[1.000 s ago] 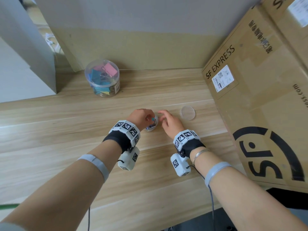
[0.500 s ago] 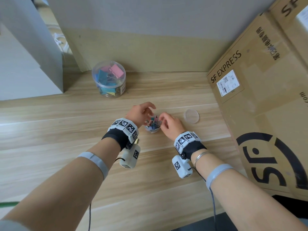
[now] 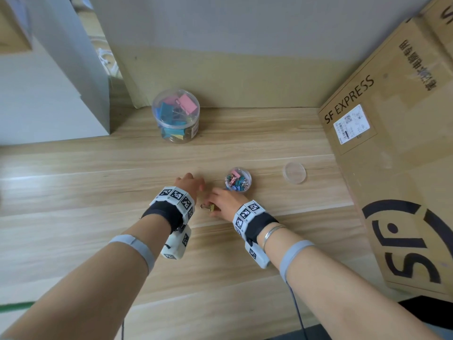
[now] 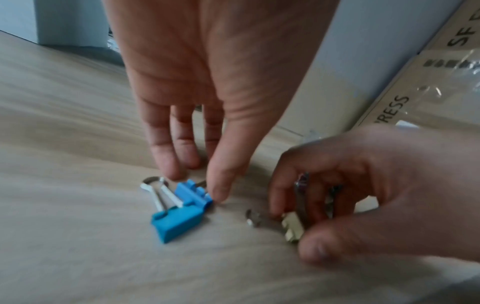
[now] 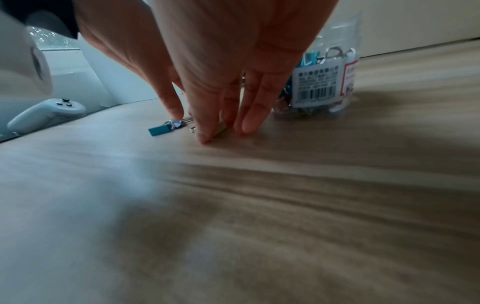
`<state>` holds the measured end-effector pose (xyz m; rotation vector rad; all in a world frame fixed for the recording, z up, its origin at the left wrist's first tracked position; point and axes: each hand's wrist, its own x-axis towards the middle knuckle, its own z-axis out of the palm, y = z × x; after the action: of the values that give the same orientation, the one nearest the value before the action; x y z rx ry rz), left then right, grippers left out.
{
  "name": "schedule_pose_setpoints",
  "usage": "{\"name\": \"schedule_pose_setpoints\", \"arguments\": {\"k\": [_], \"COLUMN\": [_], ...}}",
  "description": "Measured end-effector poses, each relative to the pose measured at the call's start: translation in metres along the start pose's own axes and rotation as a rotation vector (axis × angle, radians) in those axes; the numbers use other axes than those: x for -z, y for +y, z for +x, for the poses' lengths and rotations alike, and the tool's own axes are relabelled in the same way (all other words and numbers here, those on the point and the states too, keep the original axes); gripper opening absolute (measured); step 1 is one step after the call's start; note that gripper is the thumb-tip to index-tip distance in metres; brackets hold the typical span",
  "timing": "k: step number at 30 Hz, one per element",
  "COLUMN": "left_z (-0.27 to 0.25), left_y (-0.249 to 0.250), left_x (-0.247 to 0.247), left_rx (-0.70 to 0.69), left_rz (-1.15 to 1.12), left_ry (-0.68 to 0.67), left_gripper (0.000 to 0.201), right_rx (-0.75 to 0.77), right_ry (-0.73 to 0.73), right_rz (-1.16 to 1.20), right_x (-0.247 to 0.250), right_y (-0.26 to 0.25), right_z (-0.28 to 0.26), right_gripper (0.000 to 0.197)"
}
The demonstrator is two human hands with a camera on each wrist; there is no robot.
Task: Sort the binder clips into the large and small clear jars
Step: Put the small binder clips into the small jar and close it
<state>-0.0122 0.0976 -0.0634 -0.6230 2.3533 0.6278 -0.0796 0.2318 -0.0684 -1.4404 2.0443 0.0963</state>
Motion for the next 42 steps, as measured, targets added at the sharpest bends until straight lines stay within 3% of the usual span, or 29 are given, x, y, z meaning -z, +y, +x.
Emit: {"name": "schedule_pose_setpoints", "arguments": {"k": [2,6,11,14,17,21,26,28,31,36,39,42], "left_z": [0.000,-0.001,-0.004,-0.004,-0.004,0.000,0.009,0.010,0.009,-0.003,-0.012,-0.017], "left_y": [0.001,0.002,0.009,0.018,0.034,0.061,0.076,0.073,0.054,0.013,-0.002,-0.009], "left_x": [-0.001,0.001,0.004,0.014,0.029,0.039,0.028,0.026,0.027,0.021,0.012,0.002], "left_rx": [0.001,-0.003,-0.039,-0.075,-0.170,-0.283,-0.323,-0.285,-0.123,0.164,0.220,0.240], "left_rz": [0.023,0.020,0.058,-0.077,-0.292,-0.451,-0.508,-0.551,-0.530,-0.146,-0.017,0.015], "left_ry": [0.034,-0.069,-0.066,0.011,0.149,0.243,0.284,0.311,0.333,0.070,-0.017,-0.074], "left_gripper": [0.035,0.033,0.031,0.025,0.019,0.038,0.026,0.020,0.018,0.039,0.057,0.053], "right_rx": [0.003,0.045,0.060,-0.080,-0.210,-0.252,-0.319,-0.346,-0.358,-0.345,-0.325,-0.306], "right_ry": [0.034,0.089,0.353,0.465,0.451,0.425,0.546,0.517,0.500,0.473,0.461,0.445], "right_rz": [0.010,0.041,0.150,0.143,0.137,0.249,0.361,0.394,0.406,0.433,0.425,0.416], "right_x": [-0.004,0.000,0.023,0.037,0.042,0.034,0.028,0.028,0.027,0.029,0.029,0.029], "right_y": [0.000,0.002,0.021,0.040,0.056,0.063,0.069,0.070,0.069,0.059,0.052,0.046], "right_z": [0.001,-0.007,-0.023,-0.031,-0.038,-0.042,-0.041,-0.039,-0.035,-0.025,-0.019,-0.013], "right_gripper": [0.029,0.022,0.020,0.019,0.021,0.027,0.026,0.029,0.032,0.033,0.033,0.033]}}
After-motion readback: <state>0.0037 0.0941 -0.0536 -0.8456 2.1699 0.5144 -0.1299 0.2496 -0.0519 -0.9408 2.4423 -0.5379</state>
